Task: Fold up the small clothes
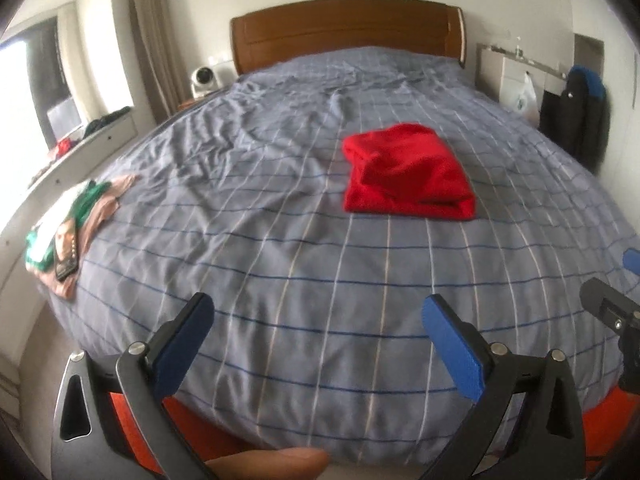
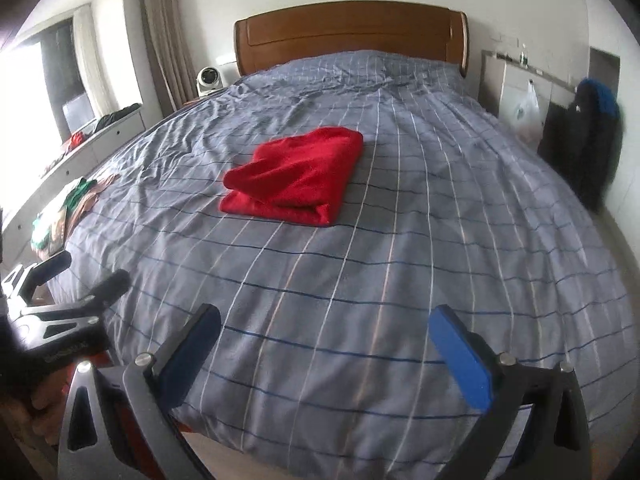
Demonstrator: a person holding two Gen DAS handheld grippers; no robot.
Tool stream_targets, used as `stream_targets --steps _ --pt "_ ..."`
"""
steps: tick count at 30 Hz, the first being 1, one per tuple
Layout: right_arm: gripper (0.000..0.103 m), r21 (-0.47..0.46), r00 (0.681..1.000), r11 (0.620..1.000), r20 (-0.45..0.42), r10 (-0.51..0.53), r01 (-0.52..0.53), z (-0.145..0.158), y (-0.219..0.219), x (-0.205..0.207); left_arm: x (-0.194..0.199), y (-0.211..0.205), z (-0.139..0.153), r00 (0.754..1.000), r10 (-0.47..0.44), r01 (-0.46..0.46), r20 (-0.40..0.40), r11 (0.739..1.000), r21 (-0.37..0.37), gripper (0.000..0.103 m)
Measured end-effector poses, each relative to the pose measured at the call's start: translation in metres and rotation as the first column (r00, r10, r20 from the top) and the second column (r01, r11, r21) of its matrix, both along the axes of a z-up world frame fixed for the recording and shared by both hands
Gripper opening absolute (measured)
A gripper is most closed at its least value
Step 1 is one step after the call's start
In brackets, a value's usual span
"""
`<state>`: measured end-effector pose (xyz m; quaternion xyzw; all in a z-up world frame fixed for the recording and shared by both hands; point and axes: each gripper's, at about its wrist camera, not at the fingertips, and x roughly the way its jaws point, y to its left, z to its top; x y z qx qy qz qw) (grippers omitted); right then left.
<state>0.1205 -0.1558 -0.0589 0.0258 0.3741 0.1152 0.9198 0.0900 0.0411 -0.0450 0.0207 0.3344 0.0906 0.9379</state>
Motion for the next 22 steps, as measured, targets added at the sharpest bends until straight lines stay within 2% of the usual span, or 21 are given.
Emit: stream_targets --steps 17,22 --pt "0.103 -0.063 1.000 0.998 0.019 -0.019 0.020 0.0028 0.0086 -0.0025 -0.0004 -0.0011 0.0015 1.000 -0.010 0.010 0.006 1.000 -0.013 0.103" --pt "0.103 -0.061 1.000 0.998 0.018 -0.025 0.026 0.0023 0.0082 -0.0032 -0.0057 -0.0070 0.0040 0.999 -0.017 0.017 0.043 1.000 0.010 0.103"
